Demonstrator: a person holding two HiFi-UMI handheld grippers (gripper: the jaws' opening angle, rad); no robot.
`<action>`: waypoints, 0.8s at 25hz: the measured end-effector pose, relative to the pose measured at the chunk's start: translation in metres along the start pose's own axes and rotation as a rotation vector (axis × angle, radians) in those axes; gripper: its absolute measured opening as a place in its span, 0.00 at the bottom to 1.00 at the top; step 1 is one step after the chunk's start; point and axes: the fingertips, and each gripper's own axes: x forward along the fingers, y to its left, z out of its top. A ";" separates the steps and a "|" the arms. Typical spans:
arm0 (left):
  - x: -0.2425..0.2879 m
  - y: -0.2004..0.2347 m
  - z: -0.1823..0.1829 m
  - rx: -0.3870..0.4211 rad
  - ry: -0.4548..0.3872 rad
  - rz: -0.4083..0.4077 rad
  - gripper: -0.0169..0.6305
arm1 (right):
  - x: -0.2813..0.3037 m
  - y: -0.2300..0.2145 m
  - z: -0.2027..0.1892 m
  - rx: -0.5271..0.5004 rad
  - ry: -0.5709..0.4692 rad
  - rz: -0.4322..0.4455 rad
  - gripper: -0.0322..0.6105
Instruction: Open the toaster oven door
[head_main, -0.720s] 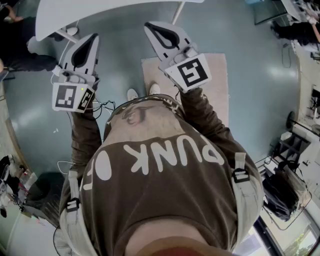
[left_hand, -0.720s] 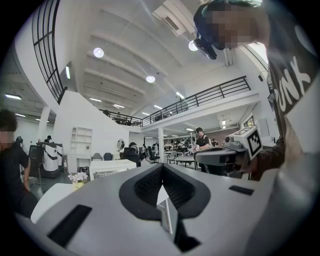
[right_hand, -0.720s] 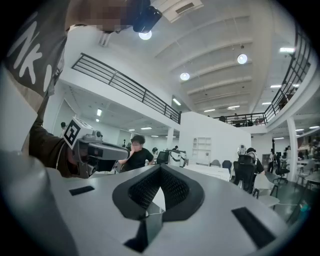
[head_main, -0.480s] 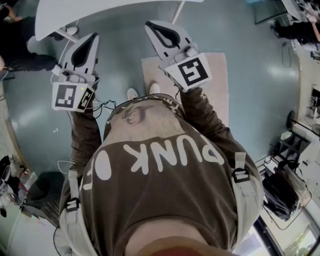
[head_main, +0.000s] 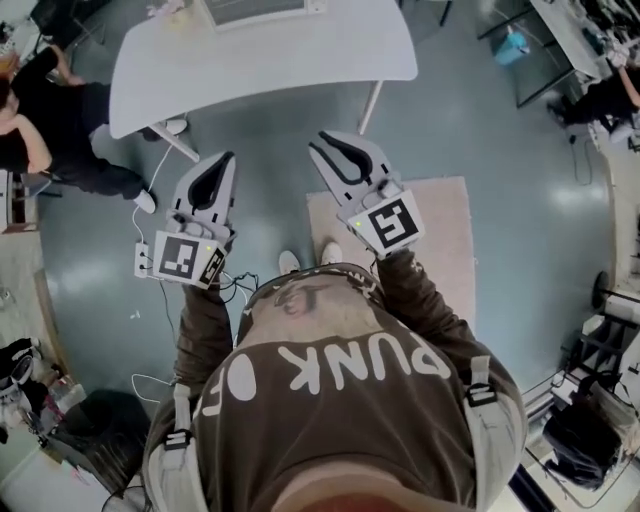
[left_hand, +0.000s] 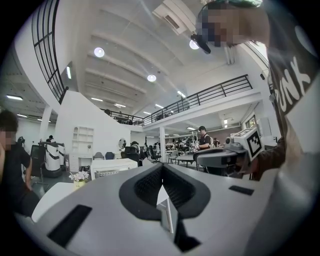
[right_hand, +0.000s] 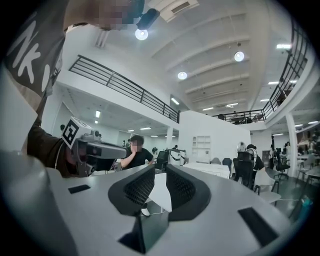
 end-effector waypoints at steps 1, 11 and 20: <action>0.002 -0.001 -0.001 -0.003 0.004 0.001 0.03 | -0.001 -0.002 -0.003 0.009 0.011 0.000 0.18; 0.028 -0.021 -0.004 -0.003 0.044 0.021 0.03 | -0.017 -0.031 -0.016 0.055 0.026 0.016 0.18; 0.063 0.026 -0.033 -0.026 0.070 0.017 0.03 | 0.026 -0.066 -0.052 0.079 0.065 -0.005 0.18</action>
